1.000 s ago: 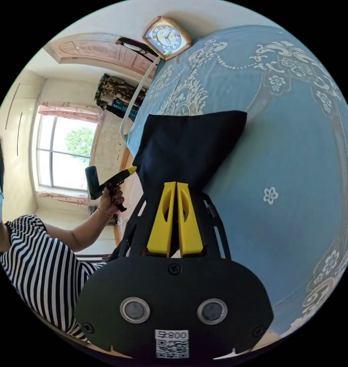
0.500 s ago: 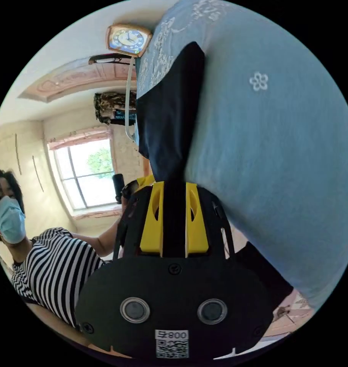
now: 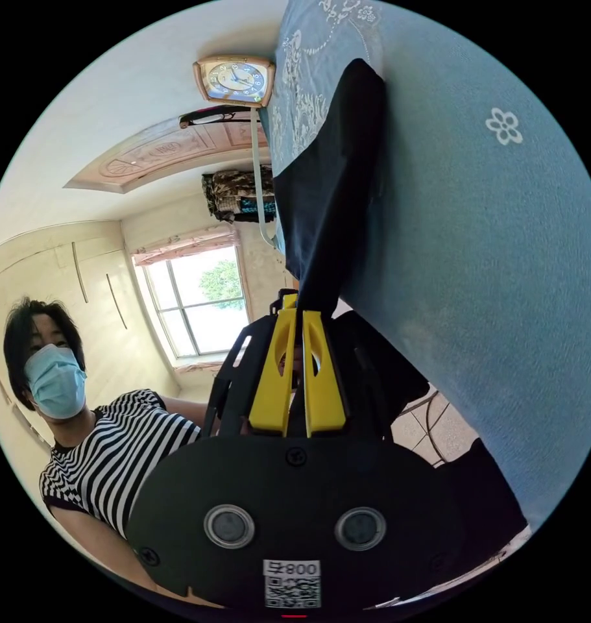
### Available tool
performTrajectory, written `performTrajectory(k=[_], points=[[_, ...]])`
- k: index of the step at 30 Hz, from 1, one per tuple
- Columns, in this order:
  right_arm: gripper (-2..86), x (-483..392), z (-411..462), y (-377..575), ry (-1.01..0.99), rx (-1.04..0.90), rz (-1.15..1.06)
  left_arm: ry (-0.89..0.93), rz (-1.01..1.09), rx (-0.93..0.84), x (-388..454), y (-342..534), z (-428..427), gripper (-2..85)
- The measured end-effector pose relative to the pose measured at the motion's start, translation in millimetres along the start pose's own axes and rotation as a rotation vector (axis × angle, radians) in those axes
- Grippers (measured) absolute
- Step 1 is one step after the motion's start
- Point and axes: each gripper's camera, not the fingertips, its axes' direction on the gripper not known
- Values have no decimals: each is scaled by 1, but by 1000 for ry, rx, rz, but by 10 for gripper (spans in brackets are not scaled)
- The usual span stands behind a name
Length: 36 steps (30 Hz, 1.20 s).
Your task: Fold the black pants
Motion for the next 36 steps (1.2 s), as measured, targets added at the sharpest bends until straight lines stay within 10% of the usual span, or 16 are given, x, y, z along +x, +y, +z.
performTrajectory(k=[12,36], points=[[118,8,-24,43,-68,101,88,30,-20,56,-13,6,-8,60],[12,-105,-16,123,-136,65,37,112,-38,454,-32,18,-28,87]])
